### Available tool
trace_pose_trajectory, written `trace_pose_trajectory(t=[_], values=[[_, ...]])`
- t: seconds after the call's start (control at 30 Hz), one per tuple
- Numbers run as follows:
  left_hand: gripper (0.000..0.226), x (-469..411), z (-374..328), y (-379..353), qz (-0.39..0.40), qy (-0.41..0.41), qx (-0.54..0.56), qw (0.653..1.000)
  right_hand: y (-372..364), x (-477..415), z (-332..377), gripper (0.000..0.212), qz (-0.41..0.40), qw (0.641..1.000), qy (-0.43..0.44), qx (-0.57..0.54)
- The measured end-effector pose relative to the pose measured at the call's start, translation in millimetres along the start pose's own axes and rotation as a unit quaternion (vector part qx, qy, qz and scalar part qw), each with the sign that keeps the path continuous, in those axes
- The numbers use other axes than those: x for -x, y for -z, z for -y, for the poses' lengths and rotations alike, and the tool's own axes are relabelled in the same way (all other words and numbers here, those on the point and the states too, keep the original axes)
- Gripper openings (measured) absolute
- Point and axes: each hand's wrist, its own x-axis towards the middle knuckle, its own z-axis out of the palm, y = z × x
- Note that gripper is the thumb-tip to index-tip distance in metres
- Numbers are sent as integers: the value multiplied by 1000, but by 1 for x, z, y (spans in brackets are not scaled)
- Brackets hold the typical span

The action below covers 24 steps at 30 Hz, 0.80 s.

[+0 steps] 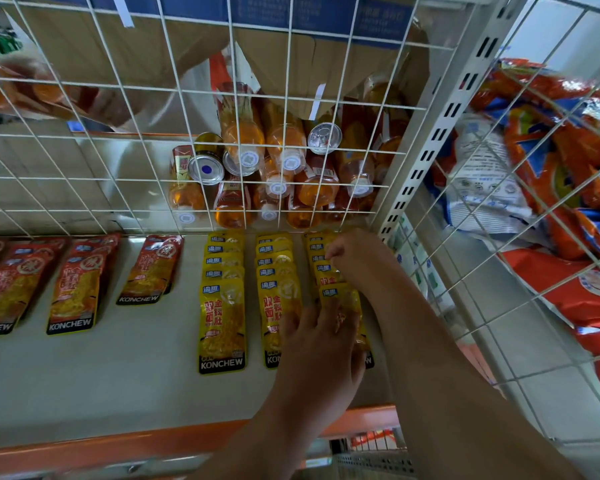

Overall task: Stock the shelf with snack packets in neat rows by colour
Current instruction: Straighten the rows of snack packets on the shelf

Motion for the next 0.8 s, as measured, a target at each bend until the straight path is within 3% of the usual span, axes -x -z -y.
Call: trace_pose_trajectory(t=[0.4, 0.57, 0.8], values=[[50, 3, 1, 8, -33, -5, 15, 999, 19, 12, 12, 22, -120, 991, 18, -63], [54, 5, 13, 31, -65, 40, 26, 997, 21, 17, 27, 17, -111, 990, 36, -72], [56, 11, 67, 112, -125, 142, -25, 982, 23, 33, 101, 13, -62, 975, 168, -131]])
